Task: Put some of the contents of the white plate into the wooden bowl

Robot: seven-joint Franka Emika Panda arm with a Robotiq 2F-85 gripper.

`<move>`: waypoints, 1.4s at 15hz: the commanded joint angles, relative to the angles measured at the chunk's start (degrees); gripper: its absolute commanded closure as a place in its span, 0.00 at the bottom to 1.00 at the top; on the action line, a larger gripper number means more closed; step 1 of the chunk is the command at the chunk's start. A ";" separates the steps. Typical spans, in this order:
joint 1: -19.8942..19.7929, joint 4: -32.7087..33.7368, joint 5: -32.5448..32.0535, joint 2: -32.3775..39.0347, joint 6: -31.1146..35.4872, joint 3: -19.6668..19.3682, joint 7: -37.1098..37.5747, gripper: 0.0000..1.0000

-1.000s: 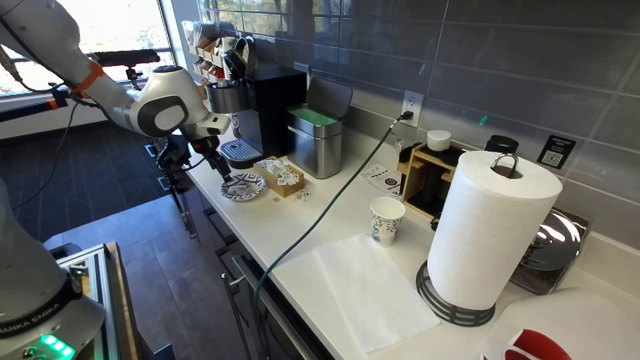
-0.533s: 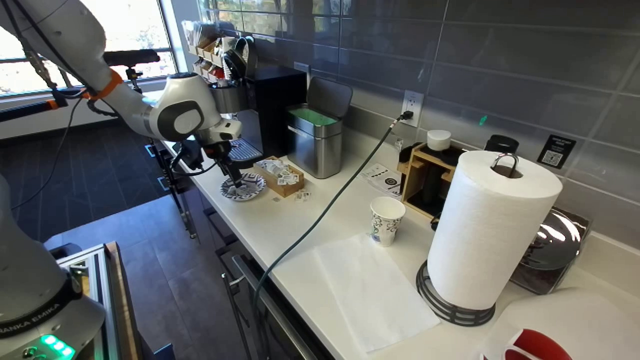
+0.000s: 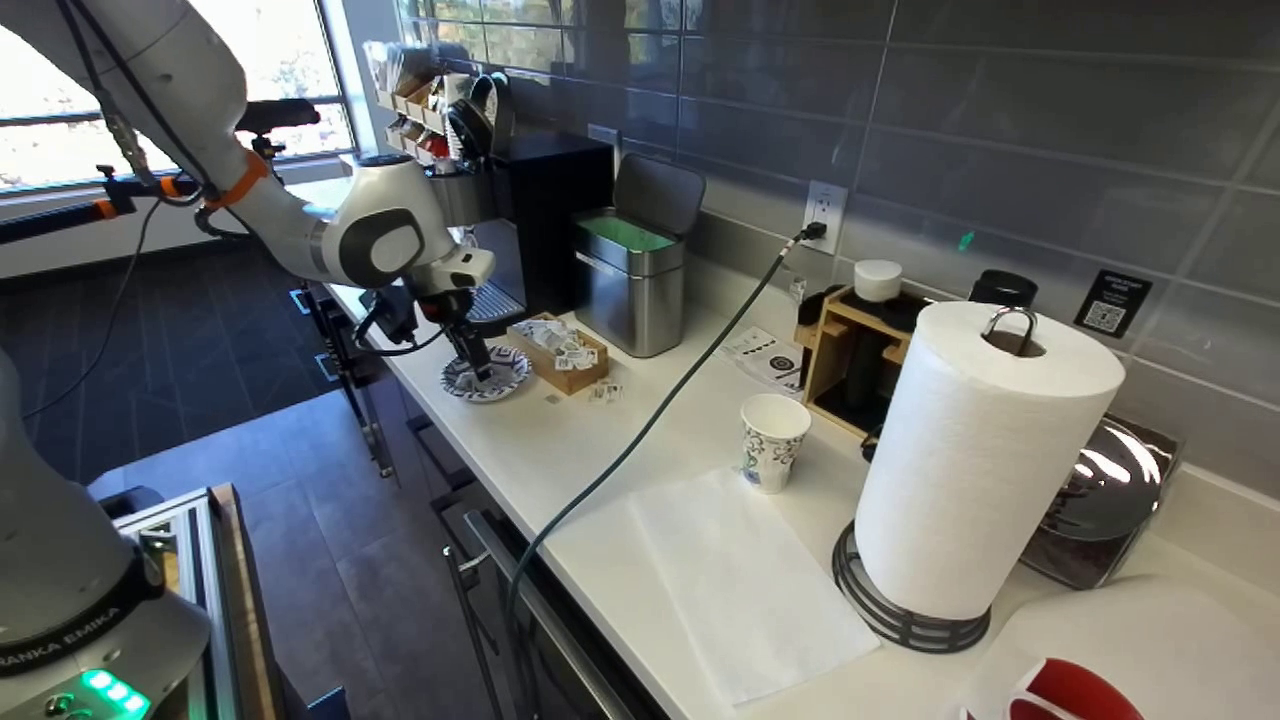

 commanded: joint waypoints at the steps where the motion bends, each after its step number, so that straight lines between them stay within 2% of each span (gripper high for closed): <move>1: 0.27 1.63 -3.80 2.68 -0.66 -0.44 4.43 0.20; 5: 0.34 1.96 -5.55 3.62 -1.03 -0.81 6.81 0.26; 6: 0.41 2.00 -5.87 3.84 -0.99 -0.87 7.18 0.47; 7: 0.49 2.09 -6.11 4.04 -1.00 -0.87 7.54 0.48; 13: 0.76 2.65 -6.76 4.30 -1.24 -0.81 8.82 0.95; 14: 0.75 2.72 -6.43 3.97 -1.36 -0.73 8.70 0.99; 18: 0.41 2.85 -3.54 1.84 -3.03 0.05 6.36 0.98; 19: 2.51 2.75 -2.04 0.99 -3.54 -1.94 5.18 0.99; 21: 2.60 2.54 0.13 -0.37 -4.69 -1.70 3.24 0.98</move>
